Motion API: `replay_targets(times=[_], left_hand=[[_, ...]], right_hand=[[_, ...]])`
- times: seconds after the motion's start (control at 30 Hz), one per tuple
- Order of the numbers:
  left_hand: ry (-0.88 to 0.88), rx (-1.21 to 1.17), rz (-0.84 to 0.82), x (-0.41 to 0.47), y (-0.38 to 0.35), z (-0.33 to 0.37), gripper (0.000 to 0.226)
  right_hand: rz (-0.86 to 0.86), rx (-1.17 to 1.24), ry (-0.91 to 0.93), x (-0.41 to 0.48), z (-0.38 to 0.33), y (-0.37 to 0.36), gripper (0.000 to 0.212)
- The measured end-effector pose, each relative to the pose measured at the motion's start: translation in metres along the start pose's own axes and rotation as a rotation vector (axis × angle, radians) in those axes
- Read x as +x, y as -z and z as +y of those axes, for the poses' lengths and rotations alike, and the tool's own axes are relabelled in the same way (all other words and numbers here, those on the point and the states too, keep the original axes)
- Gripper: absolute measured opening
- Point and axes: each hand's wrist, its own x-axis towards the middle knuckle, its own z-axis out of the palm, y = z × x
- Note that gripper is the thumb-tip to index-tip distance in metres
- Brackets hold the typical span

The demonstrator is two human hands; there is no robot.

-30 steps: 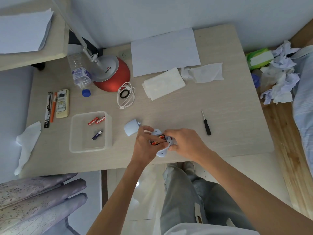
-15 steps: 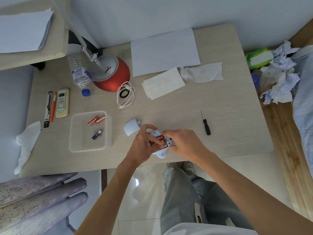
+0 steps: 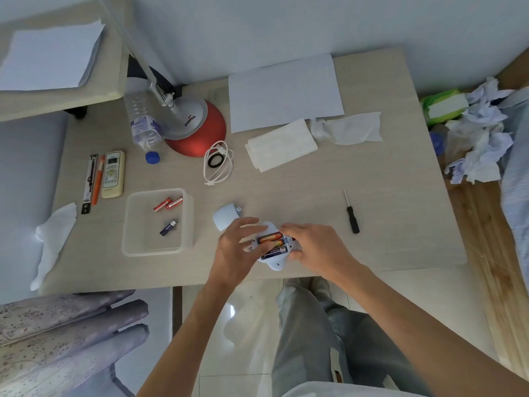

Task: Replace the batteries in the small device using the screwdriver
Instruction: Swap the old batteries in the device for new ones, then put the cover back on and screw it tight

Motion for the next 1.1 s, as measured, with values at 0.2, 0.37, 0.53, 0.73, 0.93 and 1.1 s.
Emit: replay_targets(times=[0.2,0.37,0.53,0.73,0.93,1.1], left_hand=[[-0.053,0.429,0.165,0.017,0.047,-0.018,0.063],[-0.013,0.598,0.004,0.045,0.053,-0.039,0.075],[-0.054,0.652,-0.042,0.050,0.048,-0.037,0.063],[-0.100,0.556,-0.019,0.030,0.044,-0.003,0.060],[-0.191,0.302,-0.039,-0.006,0.024,0.049,0.052],[-0.097,0.113,-0.101,-0.015,0.001,0.051,0.054]], right_hand=[[0.016,0.009,0.012,-0.002,0.002,0.000,0.051],[0.003,0.012,0.015,-0.001,0.002,0.002,0.053],[-0.001,0.032,0.015,-0.002,0.003,0.001,0.056],[-0.002,0.042,0.009,-0.002,0.002,0.002,0.057],[0.024,0.024,0.008,-0.002,0.000,0.005,0.052],[0.054,0.023,-0.022,-0.005,0.000,0.001,0.049]])
